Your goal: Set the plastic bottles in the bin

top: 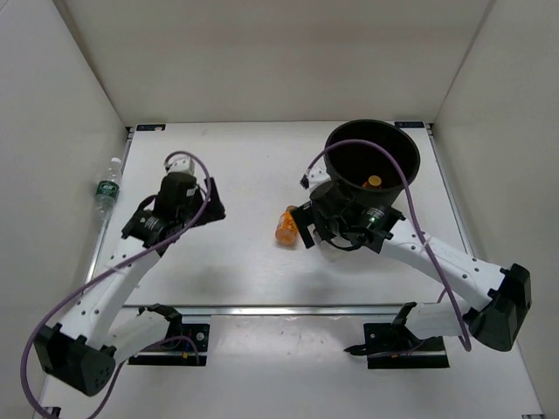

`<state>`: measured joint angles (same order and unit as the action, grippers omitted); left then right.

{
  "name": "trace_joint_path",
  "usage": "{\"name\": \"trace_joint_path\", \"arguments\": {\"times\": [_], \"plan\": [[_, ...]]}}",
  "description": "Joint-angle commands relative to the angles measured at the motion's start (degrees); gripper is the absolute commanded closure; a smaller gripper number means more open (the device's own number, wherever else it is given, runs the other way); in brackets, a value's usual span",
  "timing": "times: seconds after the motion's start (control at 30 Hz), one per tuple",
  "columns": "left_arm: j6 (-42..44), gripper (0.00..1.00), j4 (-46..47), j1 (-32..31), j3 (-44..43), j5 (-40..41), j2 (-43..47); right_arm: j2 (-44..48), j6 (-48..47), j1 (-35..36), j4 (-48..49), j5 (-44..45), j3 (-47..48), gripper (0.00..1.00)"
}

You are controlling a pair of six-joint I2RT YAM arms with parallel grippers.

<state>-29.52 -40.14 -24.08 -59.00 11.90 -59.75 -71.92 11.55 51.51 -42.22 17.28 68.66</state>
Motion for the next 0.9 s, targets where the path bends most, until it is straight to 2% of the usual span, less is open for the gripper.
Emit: {"name": "trace_joint_path", "arguments": {"times": [0.0, 0.1, 0.23, 0.4, 0.57, 0.73, 0.87], "plan": [[-2.4, 0.02, -7.5, 2.9, 4.2, 2.3, 8.1, 1.7, -0.5, -5.2, 6.8, -1.5, -6.1, 0.02], [-3.6, 0.02, -6.4, 3.4, 10.5, -1.7, 12.4, 1.6, -1.5, -9.8, 12.2, -5.3, -12.7, 0.07], [-5.5, 0.01, -6.1, 1.2, 14.3, -2.5, 13.2, 1.4, -6.3, -10.0, 19.4, -1.4, -20.1, 0.10], [-5.6, 0.01, -7.2, 0.9, 14.4, -2.2, 14.3, 1.2, -6.7, -12.5, 25.3, -6.4, -26.3, 0.11], [-5.7, 0.01, -6.2, 2.5, 15.4, -5.4, 16.9, 3.3, -7.0, -13.3, 37.3, -10.1, -33.9, 0.13], [-6.3, 0.01, -7.2, 0.3, 15.0, -3.7, 16.2, 1.3, -6.7, -13.7, 43.2, -10.0, -37.1, 0.12], [-5.2, 0.02, -8.1, 0.9, 14.0, -4.4, 15.0, -1.0, -6.5, -13.1, 47.5, -10.7, -38.0, 0.20]]}}
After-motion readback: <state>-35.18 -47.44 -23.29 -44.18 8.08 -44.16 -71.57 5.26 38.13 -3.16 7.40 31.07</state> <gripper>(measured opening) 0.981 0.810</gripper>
